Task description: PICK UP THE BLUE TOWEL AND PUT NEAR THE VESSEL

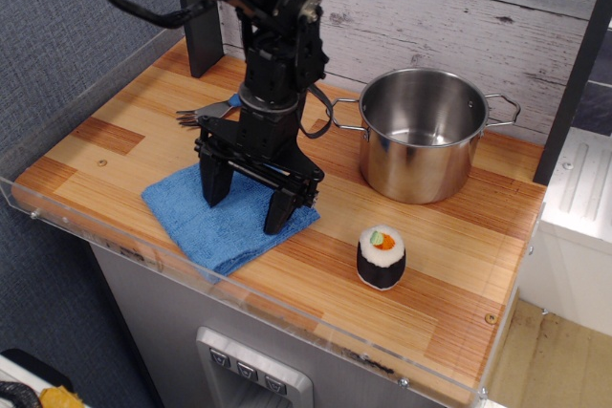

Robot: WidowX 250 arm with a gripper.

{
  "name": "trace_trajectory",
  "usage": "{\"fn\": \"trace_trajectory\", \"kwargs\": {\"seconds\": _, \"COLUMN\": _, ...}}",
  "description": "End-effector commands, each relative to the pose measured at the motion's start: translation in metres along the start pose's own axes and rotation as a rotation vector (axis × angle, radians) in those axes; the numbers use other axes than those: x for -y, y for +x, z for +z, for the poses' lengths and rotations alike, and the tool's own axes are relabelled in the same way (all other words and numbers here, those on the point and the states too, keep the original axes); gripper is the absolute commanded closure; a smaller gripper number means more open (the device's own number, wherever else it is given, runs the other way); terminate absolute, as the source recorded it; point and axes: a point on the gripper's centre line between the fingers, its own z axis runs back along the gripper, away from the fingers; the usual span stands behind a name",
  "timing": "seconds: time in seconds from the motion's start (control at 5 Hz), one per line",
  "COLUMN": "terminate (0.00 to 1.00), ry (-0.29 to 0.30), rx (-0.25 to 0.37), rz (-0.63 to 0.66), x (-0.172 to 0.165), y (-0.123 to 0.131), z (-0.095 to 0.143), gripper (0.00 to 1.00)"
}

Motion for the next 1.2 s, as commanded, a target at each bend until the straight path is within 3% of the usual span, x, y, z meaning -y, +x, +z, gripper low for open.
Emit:
{"fn": "trace_trajectory", "kwargs": {"seconds": 0.0, "terminate": 0.0, "ry": -0.124, "rx": -0.018, "rz": -0.019, "x": -0.002, "y": 0.009, "z": -0.007, "gripper": 0.0}}
{"fn": "trace_trajectory", "kwargs": {"seconds": 0.4, "terminate": 0.0, "ry": -0.108, "rx": -0.008, "rz": -0.05, "x": -0.004, "y": 0.016, "z": -0.002, "gripper": 0.0}}
{"fn": "trace_trajectory", "kwargs": {"seconds": 1.0, "terminate": 0.0, "ry": -0.114, "rx": 0.031, "rz": -0.015, "x": -0.02, "y": 0.068, "z": 0.007, "gripper": 0.0}}
